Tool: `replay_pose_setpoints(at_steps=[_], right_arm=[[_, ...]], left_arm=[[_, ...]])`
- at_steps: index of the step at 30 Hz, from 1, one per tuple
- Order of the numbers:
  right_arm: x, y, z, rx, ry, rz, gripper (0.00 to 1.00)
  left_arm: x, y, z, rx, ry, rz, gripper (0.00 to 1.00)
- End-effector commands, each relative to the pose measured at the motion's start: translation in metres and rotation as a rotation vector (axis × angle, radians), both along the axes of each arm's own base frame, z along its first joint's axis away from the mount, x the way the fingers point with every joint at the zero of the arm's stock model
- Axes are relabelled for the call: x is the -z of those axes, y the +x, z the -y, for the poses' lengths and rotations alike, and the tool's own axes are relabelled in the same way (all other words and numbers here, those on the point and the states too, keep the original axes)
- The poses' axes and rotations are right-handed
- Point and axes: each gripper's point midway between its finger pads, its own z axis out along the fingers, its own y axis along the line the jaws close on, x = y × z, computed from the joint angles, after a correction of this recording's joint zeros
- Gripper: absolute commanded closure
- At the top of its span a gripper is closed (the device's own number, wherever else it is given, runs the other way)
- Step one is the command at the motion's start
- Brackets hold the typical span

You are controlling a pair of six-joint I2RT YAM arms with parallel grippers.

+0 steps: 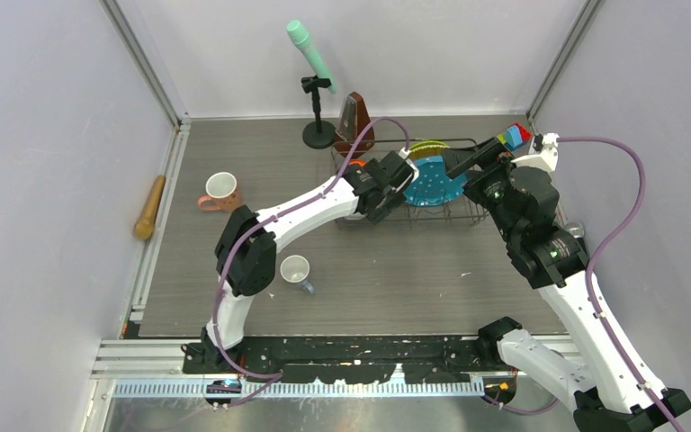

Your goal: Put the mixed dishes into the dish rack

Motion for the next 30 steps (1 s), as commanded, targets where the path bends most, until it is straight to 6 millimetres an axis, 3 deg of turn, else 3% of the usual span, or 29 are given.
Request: replay_pose_setpoints(at_steps=[1,2,4,9,11,12,24,30], right_arm=[[-0.009,-0.001,0.006,0.025,-0.005,0.031,0.08],[-0.009,-0.001,0.006,0.024,-0.005,0.031,0.08],[-0.008,0.000,0.006,0.023,-0.007,0.027,0.08],[-0.010,0.000,0.005,0.017,-0.011,0.030,0.07],[-0.011,0.001,0.005,0.018,-0.011,0.031,0.07],[-0.012,0.001,0.005,0.017,-0.013,0.032,0.07],[-0.014,0.000,0.004,0.011,-0.013,0.038,0.07],[-0.007,0.000,-0.003,-0.033,-0.051,-0.003,0.08]], left_arm=[[-0.018,0.013,0.004,-0.019,0.011,0.085,1.00],[-0.013,0.011,0.005,-0.015,0.015,0.072,1.00],[-0.004,0.008,0.007,-0.012,0.020,0.045,0.91],[0.010,-0.002,0.011,0.001,0.022,-0.034,0.38],[0.010,-0.006,0.012,0.005,0.013,-0.060,0.09],[0.009,-0.009,0.013,0.012,0.008,-0.077,0.01],[-0.013,-0.022,0.023,0.045,-0.099,-0.129,0.03],[-0.025,-0.022,0.021,0.017,-0.217,-0.180,0.17]])
